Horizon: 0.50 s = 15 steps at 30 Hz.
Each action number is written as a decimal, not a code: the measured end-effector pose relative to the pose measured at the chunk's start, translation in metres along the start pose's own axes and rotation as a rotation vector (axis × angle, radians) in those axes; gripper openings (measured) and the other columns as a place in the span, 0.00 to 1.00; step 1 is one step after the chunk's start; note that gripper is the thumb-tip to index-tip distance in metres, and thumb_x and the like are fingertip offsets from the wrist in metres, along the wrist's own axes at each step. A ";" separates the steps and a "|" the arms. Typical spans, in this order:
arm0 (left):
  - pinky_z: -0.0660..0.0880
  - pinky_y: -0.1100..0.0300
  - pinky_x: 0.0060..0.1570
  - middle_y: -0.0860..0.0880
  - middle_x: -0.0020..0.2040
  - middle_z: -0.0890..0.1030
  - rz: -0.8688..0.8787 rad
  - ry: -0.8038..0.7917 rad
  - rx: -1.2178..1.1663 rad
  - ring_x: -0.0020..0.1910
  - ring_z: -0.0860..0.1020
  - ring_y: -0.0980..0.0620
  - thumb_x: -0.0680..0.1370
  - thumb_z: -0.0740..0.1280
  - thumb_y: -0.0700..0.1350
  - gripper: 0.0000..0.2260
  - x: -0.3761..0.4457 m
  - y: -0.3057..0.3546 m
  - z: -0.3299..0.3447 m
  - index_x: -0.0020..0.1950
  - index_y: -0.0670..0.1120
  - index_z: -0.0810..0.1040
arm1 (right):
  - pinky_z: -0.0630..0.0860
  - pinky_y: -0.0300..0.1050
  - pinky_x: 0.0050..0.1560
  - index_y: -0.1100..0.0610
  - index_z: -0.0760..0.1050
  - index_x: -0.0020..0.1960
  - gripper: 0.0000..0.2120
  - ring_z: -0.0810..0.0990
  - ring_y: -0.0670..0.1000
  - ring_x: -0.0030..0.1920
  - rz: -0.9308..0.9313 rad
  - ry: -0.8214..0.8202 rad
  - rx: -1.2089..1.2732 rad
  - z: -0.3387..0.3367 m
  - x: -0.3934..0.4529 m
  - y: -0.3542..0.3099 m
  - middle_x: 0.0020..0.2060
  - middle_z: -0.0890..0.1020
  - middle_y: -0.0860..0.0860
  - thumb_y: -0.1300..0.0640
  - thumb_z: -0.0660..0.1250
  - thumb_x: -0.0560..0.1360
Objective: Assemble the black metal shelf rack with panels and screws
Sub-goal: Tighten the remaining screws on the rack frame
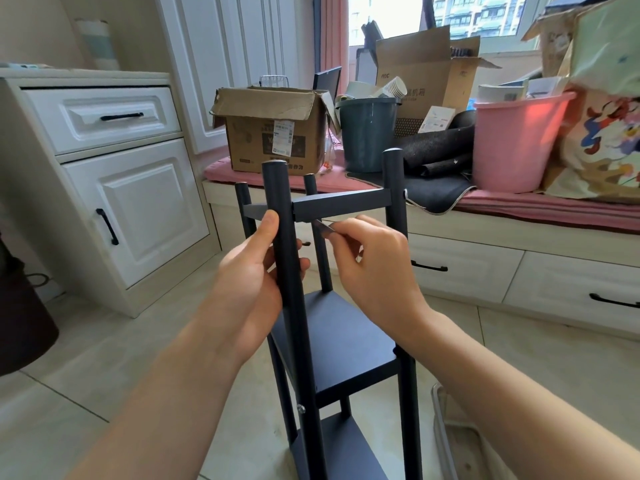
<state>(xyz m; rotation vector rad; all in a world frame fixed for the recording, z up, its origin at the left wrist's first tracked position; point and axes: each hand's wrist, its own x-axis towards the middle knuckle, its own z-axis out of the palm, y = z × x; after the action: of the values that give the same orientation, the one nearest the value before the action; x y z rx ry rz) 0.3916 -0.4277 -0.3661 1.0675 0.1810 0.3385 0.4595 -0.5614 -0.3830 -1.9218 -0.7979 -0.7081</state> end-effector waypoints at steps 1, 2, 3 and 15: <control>0.80 0.56 0.43 0.49 0.36 0.80 0.003 -0.002 0.003 0.34 0.80 0.51 0.70 0.70 0.57 0.16 0.000 0.000 0.001 0.49 0.46 0.84 | 0.75 0.40 0.40 0.60 0.83 0.48 0.07 0.78 0.48 0.38 0.005 -0.005 -0.005 -0.001 0.001 -0.002 0.39 0.82 0.50 0.64 0.66 0.79; 0.80 0.56 0.43 0.50 0.36 0.81 0.004 -0.002 0.004 0.34 0.80 0.51 0.70 0.70 0.57 0.17 0.000 0.000 0.001 0.50 0.46 0.83 | 0.76 0.44 0.40 0.60 0.83 0.48 0.07 0.78 0.49 0.38 0.011 -0.010 -0.013 0.000 0.002 -0.003 0.39 0.82 0.51 0.63 0.66 0.79; 0.81 0.56 0.42 0.50 0.36 0.81 0.006 -0.001 0.002 0.33 0.80 0.52 0.71 0.70 0.57 0.17 0.000 -0.001 0.001 0.50 0.46 0.83 | 0.76 0.47 0.39 0.60 0.84 0.47 0.08 0.77 0.50 0.37 0.013 -0.013 -0.020 0.001 0.002 -0.005 0.38 0.81 0.51 0.62 0.65 0.79; 0.81 0.56 0.43 0.48 0.37 0.80 -0.007 -0.024 -0.008 0.34 0.80 0.50 0.71 0.70 0.56 0.14 0.002 0.000 0.000 0.45 0.46 0.85 | 0.76 0.45 0.39 0.57 0.86 0.50 0.07 0.77 0.48 0.35 0.065 0.019 -0.005 0.008 0.000 0.000 0.36 0.83 0.49 0.58 0.69 0.78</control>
<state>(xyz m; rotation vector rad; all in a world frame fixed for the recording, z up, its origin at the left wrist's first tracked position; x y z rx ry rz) 0.3934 -0.4269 -0.3667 1.0625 0.1623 0.3196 0.4608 -0.5547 -0.3868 -1.9336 -0.7201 -0.6879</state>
